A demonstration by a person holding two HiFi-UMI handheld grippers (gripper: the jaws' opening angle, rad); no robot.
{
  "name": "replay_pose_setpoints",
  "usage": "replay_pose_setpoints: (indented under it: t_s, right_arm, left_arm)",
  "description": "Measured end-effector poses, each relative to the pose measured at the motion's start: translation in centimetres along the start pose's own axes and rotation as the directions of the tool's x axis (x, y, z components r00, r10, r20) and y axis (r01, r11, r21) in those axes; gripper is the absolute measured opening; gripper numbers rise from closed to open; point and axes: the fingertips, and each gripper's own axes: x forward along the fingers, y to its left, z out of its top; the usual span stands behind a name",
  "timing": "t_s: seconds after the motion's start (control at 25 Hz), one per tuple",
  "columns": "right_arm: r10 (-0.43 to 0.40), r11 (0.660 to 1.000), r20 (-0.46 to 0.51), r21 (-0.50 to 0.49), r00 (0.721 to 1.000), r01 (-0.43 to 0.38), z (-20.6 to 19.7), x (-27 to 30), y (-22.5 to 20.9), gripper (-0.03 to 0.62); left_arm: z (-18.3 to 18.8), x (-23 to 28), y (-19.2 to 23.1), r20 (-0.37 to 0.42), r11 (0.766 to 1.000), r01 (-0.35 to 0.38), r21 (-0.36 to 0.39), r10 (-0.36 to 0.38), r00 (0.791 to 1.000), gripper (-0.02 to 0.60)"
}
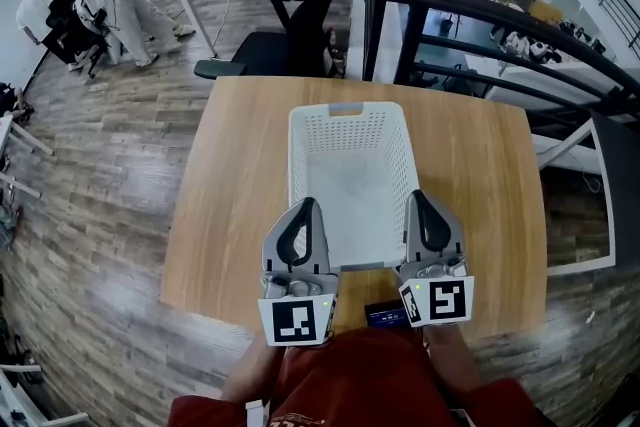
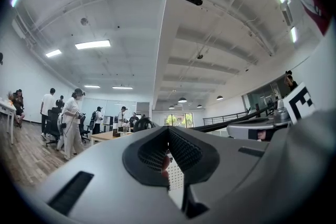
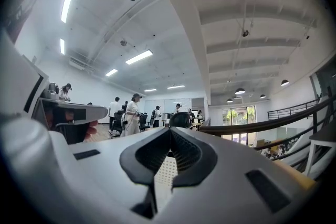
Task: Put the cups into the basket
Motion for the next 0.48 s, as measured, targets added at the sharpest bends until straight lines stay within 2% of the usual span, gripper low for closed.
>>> replay_pose_setpoints:
  t_s: [0.2, 0.48]
  right_arm:
    - [0.004, 1.000, -0.002, -0.002, 1.000, -0.004, 0.19, -0.16, 0.11, 0.012]
    - [0.006, 1.000, 0.003, -0.017, 1.000, -0.006, 0.30, 0.00, -0.06, 0.011]
  left_arm:
    - [0.15, -0.76, 0.43, -0.005, 1.000, -0.015, -0.005, 0.015, 1.000, 0.008]
    - [0.26, -0.70, 0.98, 0.029, 0.999, -0.030, -0.018, 0.030, 0.999, 0.008]
